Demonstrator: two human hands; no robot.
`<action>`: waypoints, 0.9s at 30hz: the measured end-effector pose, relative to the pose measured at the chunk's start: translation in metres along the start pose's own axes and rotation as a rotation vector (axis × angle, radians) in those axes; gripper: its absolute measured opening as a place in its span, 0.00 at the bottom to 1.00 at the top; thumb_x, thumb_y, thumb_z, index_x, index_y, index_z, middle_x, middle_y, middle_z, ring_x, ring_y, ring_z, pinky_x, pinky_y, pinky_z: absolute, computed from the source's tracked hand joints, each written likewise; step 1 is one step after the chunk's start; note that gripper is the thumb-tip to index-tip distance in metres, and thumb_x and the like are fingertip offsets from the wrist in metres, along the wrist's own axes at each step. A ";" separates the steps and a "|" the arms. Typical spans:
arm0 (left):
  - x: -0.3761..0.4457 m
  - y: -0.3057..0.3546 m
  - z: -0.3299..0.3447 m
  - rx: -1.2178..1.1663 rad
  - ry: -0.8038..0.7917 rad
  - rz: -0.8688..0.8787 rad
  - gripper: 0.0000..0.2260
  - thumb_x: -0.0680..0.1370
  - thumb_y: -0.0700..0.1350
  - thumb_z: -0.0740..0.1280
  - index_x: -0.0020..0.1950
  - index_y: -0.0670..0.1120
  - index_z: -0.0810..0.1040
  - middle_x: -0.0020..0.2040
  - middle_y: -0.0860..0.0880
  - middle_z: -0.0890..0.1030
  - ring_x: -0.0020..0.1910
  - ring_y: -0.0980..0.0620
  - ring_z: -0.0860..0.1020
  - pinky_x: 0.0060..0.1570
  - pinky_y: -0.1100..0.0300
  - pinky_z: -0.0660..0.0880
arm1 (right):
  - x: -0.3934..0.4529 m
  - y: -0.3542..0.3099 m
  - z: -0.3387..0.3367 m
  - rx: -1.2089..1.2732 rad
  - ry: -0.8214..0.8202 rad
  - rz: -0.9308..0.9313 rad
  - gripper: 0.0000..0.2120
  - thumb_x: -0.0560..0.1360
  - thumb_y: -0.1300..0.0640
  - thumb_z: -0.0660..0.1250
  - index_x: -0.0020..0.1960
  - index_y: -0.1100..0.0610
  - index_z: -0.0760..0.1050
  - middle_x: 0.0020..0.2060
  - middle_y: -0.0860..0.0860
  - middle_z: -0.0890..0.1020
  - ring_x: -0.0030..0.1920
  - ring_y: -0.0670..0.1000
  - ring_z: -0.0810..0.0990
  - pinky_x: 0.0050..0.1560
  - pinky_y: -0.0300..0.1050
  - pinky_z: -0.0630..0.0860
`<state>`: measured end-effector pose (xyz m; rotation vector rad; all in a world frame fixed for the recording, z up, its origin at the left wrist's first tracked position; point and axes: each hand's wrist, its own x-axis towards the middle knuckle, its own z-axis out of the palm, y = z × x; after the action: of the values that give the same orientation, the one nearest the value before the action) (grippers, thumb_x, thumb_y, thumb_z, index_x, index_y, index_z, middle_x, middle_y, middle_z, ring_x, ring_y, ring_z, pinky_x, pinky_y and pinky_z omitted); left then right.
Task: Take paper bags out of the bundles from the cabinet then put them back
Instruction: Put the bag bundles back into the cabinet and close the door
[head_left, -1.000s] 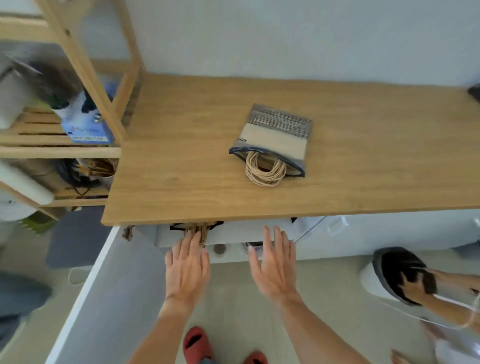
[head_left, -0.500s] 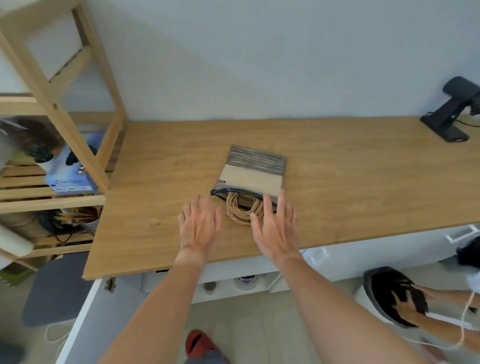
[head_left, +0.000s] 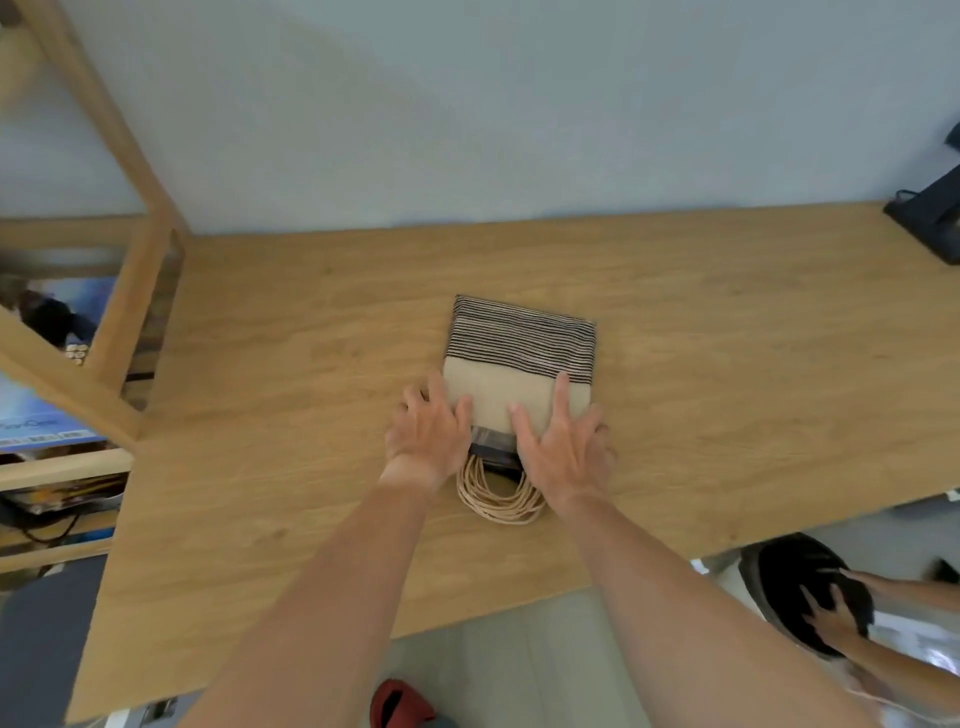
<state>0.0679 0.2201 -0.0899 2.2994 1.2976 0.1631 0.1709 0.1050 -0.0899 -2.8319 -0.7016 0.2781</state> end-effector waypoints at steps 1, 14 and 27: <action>-0.001 -0.001 0.004 -0.006 0.016 -0.003 0.22 0.82 0.54 0.53 0.74 0.44 0.61 0.63 0.35 0.70 0.57 0.34 0.72 0.51 0.42 0.74 | -0.001 0.002 0.002 -0.005 0.033 -0.013 0.40 0.76 0.25 0.45 0.82 0.43 0.44 0.65 0.62 0.68 0.57 0.63 0.74 0.55 0.58 0.73; -0.136 -0.024 0.022 0.395 0.021 0.070 0.30 0.80 0.55 0.34 0.77 0.42 0.54 0.61 0.39 0.77 0.35 0.42 0.75 0.29 0.54 0.66 | -0.101 0.057 0.004 -0.011 0.059 -0.216 0.43 0.73 0.23 0.51 0.81 0.44 0.51 0.56 0.58 0.68 0.39 0.54 0.68 0.41 0.46 0.69; -0.356 -0.016 0.055 0.503 -0.067 0.030 0.07 0.81 0.40 0.57 0.58 0.43 0.67 0.77 0.32 0.45 0.49 0.41 0.76 0.30 0.56 0.74 | -0.263 0.176 0.012 0.079 -0.059 -0.268 0.42 0.74 0.24 0.53 0.81 0.41 0.47 0.61 0.59 0.66 0.48 0.63 0.79 0.51 0.54 0.77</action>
<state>-0.1184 -0.0887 -0.0974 2.7097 1.3897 -0.2590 0.0167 -0.1705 -0.1108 -2.6255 -1.0449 0.3369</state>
